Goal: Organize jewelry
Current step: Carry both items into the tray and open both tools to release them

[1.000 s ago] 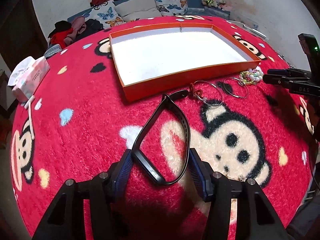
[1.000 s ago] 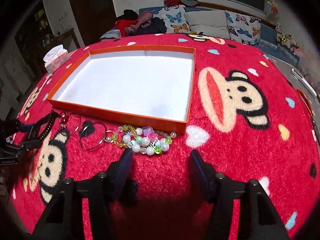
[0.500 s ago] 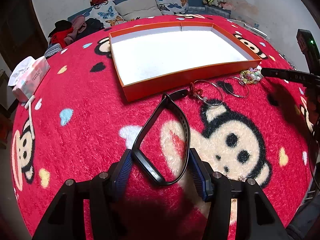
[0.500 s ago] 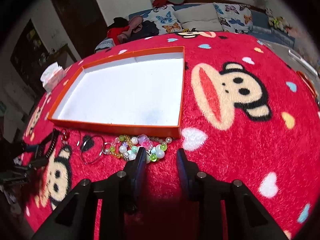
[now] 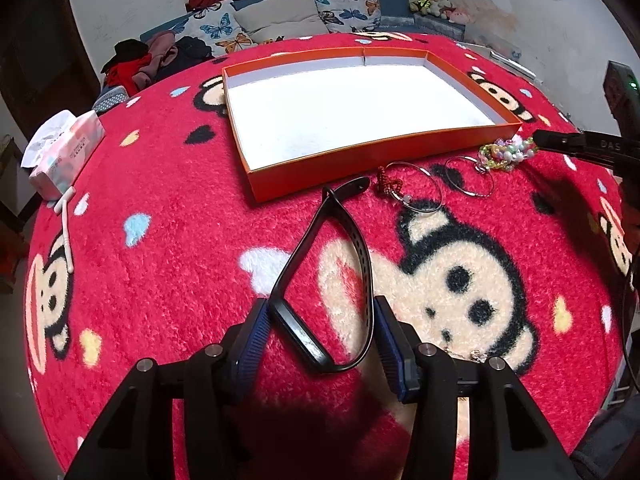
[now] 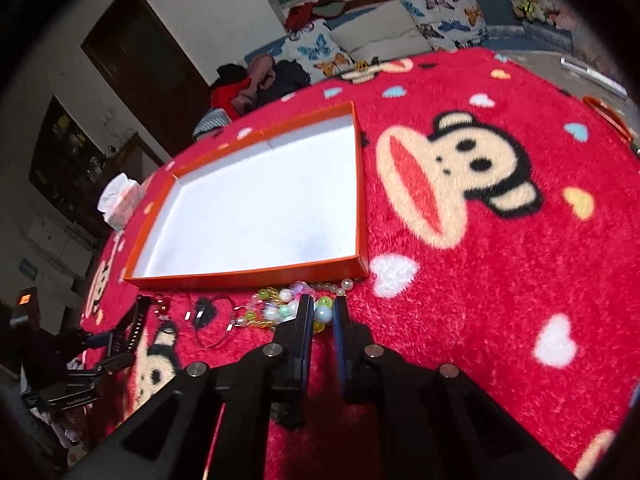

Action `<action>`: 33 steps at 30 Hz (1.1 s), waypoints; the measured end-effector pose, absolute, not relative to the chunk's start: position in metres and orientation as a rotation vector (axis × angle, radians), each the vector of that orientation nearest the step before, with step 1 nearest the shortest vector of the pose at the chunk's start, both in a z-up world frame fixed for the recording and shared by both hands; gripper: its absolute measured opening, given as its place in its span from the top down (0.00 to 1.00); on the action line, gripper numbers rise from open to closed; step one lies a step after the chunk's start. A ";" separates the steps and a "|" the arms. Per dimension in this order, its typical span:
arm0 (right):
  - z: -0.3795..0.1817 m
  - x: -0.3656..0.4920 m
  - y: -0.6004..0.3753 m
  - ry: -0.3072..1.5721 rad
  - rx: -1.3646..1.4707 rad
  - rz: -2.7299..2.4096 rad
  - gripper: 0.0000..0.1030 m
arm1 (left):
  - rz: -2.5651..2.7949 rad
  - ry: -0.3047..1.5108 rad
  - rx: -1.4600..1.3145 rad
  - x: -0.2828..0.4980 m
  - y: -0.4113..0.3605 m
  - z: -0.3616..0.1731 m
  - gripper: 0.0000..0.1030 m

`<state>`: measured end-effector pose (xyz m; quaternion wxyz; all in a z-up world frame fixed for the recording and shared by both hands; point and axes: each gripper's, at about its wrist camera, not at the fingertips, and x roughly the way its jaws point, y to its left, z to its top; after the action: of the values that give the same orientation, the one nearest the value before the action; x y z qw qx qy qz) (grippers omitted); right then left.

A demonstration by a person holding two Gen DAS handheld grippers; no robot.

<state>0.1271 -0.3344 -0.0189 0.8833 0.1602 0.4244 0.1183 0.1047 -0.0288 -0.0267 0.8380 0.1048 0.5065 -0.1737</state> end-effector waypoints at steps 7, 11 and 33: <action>0.012 0.111 -0.329 0.820 0.280 0.277 0.89 | -0.361 1.048 0.204 0.093 -0.028 -0.014 0.49; 0.036 0.104 -0.322 0.770 0.242 0.311 0.89 | -0.361 1.024 0.196 0.084 -0.027 -0.002 0.49; 0.099 0.136 -0.302 0.637 0.150 0.383 0.89 | -0.320 0.921 0.166 0.172 -0.048 0.073 0.49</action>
<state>0.1360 -0.3025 0.0992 0.9291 0.0733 0.3107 0.1868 0.1717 -0.0483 0.0734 0.8803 0.0798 0.4417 -0.1537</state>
